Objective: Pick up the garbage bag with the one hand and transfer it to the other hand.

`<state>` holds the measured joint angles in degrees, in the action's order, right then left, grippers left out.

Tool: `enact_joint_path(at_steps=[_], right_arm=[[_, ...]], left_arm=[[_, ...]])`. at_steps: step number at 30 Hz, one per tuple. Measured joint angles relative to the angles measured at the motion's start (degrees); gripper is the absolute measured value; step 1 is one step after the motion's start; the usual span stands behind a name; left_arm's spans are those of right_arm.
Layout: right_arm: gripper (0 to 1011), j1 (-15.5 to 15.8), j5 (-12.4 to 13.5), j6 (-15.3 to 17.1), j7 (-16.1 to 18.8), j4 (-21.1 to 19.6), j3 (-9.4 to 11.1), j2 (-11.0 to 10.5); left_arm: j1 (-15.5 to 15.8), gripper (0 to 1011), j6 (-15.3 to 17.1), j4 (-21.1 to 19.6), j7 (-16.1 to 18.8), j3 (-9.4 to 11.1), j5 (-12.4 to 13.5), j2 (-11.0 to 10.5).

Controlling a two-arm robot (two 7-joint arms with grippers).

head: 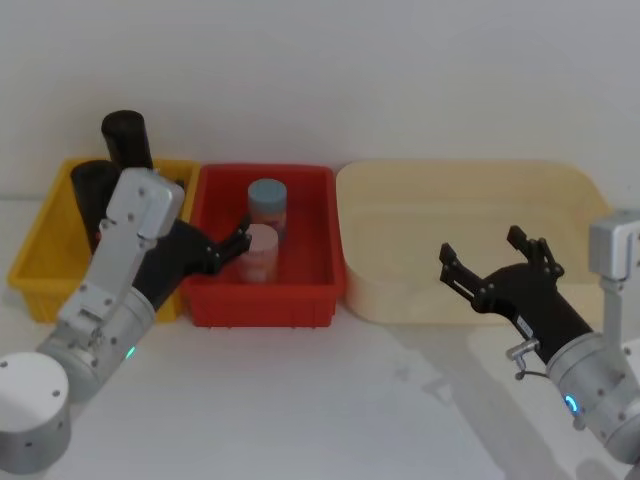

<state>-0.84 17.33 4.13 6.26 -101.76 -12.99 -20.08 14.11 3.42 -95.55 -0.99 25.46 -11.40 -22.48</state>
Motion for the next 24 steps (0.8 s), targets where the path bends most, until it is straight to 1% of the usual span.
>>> enact_joint_path(at_steps=[1, 3, 4, 8, 11, 12, 14, 17, 18, 19, 20, 21, 24], right_arm=[[1004, 0.0, 0.0, 0.0, 0.0, 0.0, 0.0, 0.0], [1004, -0.8, 0.6, 1.0, 1.1, -0.3, 0.1, -0.3], [1004, -1.5, 1.1, 1.7, 1.9, -0.5, 0.1, -0.6], [1004, -3.0, 2.4, 3.4, 3.8, -0.7, 0.2, -1.0], [1004, -5.1, 3.8, 5.2, 5.8, -0.7, 0.2, -1.5], [1004, -6.1, 4.5, 6.2, 6.7, -0.4, 0.0, -1.6], [1004, -7.1, 5.0, 6.8, 7.5, -0.1, -0.1, -1.7], [1004, -9.7, 6.4, 8.6, 9.7, 1.1, -0.7, -1.8], [1004, -9.7, 6.4, 8.6, 9.7, 1.1, -0.7, -1.8], [1004, -10.9, 6.8, 9.1, 10.4, 1.8, -1.0, -1.8], [1004, -11.4, 7.1, 9.4, 10.9, 2.1, -1.1, -1.8], [1004, -12.3, 7.5, 9.8, 11.5, 2.8, -1.4, -1.7], [1004, -14.2, 8.1, 10.3, 12.8, 4.5, -2.1, -1.5]], left_arm=[[0.1, 1001, 0.5, -0.4, 0.0, -0.1, 0.0, -0.1], [0.2, 1001, 1.7, -1.4, -0.1, -0.5, -0.1, -0.4], [0.2, 1001, 2.9, -2.6, -0.1, -0.9, -0.3, -0.7], [0.0, 1001, 5.8, -5.8, -0.2, -2.3, -0.9, -1.7], [-0.5, 1001, 7.8, -7.6, -0.2, -3.5, -1.5, -2.4], [-0.8, 1001, 8.6, -8.6, -0.2, -4.2, -1.8, -2.8], [-1.2, 1001, 9.9, -9.6, -0.2, -5.1, -2.3, -3.3], [-2.4, 1001, 12.5, -11.5, -0.4, -7.4, -3.7, -4.3], [-2.4, 1001, 12.5, -11.5, -0.4, -7.4, -3.7, -4.3], [-2.8, 1001, 13.1, -12.0, -0.4, -8.3, -4.2, -4.5], [-3.1, 1001, 13.5, -12.2, -0.5, -8.8, -4.5, -4.7], [-3.5, 1001, 14.4, -12.6, -0.6, -9.7, -5.3, -4.9], [-4.3, 1001, 15.2, -12.9, -0.8, -11.3, -6.3, -5.2]])
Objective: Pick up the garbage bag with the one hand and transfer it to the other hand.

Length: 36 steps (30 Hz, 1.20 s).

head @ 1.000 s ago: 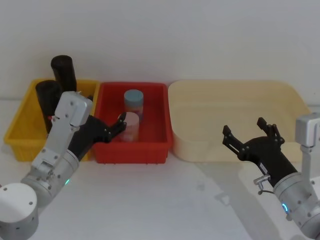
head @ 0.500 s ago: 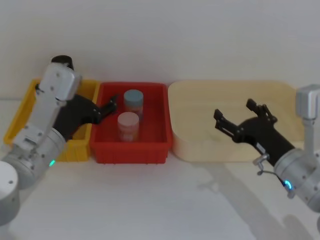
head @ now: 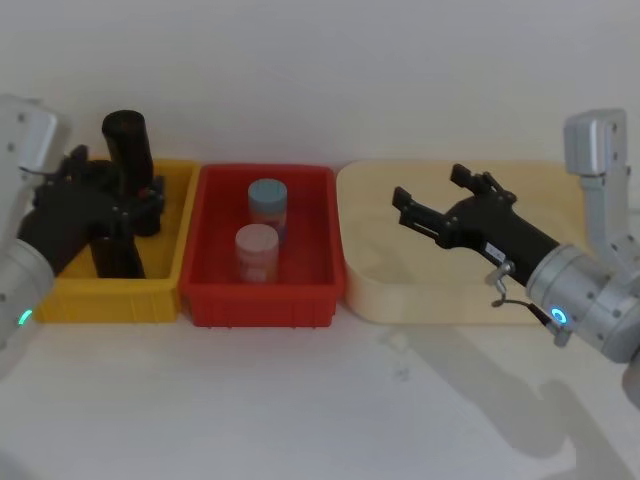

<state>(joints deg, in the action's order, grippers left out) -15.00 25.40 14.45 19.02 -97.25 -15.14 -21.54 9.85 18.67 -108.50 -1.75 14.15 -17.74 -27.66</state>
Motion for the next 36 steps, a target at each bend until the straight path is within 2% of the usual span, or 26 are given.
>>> enact_joint_path(at_steps=[7, 15, 26, 36], right_arm=[[1004, -3.3, 0.6, 0.2, 2.0, 4.1, -1.8, 0.8], [1004, -6.6, 0.2, -0.5, 3.4, 8.7, -4.3, 1.8], [1004, -9.0, -2.0, -2.8, 3.5, 12.2, -6.9, 2.6], [1004, -10.2, -3.7, -4.3, 3.3, 14.4, -8.2, 3.1]], left_arm=[[-1.7, 1001, 1.2, 0.5, -1.5, -4.4, -3.8, 0.0], [-1.4, 1001, 1.2, 4.1, -3.5, -7.2, -7.2, 1.2], [1.1, 1001, 0.4, 9.5, -6.6, -7.5, -9.9, 2.7], [3.7, 1001, -0.8, 14.0, -7.8, -6.3, -10.1, 3.7]])
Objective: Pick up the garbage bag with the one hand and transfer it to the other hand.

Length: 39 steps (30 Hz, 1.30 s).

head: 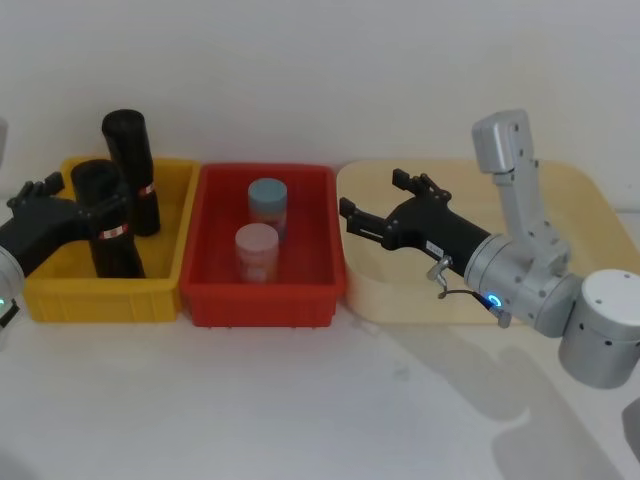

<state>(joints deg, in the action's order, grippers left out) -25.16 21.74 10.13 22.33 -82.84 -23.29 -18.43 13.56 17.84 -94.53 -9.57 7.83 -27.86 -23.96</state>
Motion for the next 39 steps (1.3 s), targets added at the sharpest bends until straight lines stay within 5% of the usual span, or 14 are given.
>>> enact_joint_path(at_steps=[30, 39], right_arm=[[1004, -1.2, -0.9, -1.3, 0.5, 3.2, -0.9, 0.7], [1004, -1.4, -0.3, -2.1, 1.2, 3.5, -1.1, 0.9]], left_arm=[[5.5, 1001, -1.8, 8.5, -0.2, 1.6, 2.9, 2.0], [6.0, 802, -2.0, 9.2, -0.4, 1.8, 3.1, 2.2]])
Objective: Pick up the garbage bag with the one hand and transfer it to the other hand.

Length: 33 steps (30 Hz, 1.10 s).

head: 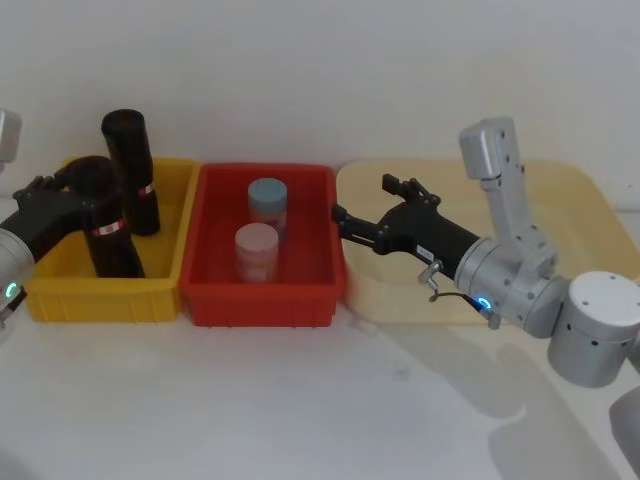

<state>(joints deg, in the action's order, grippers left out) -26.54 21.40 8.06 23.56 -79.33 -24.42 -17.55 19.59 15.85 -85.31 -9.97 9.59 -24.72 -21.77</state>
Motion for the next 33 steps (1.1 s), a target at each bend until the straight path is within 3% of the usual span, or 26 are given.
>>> enact_joint_path(at_steps=[11, 33], right_arm=[[1004, -3.0, 0.4, 1.3, 2.2, 3.0, -2.0, 0.9], [1004, -15.9, 1.8, 8.4, 12.8, 18.1, -8.9, 6.2]], left_arm=[[0.3, 499, -0.1, 0.4, -0.1, 0.1, 0.1, 0.1], [0.4, 352, -0.2, 0.6, -0.1, 0.1, 0.2, 0.2]])
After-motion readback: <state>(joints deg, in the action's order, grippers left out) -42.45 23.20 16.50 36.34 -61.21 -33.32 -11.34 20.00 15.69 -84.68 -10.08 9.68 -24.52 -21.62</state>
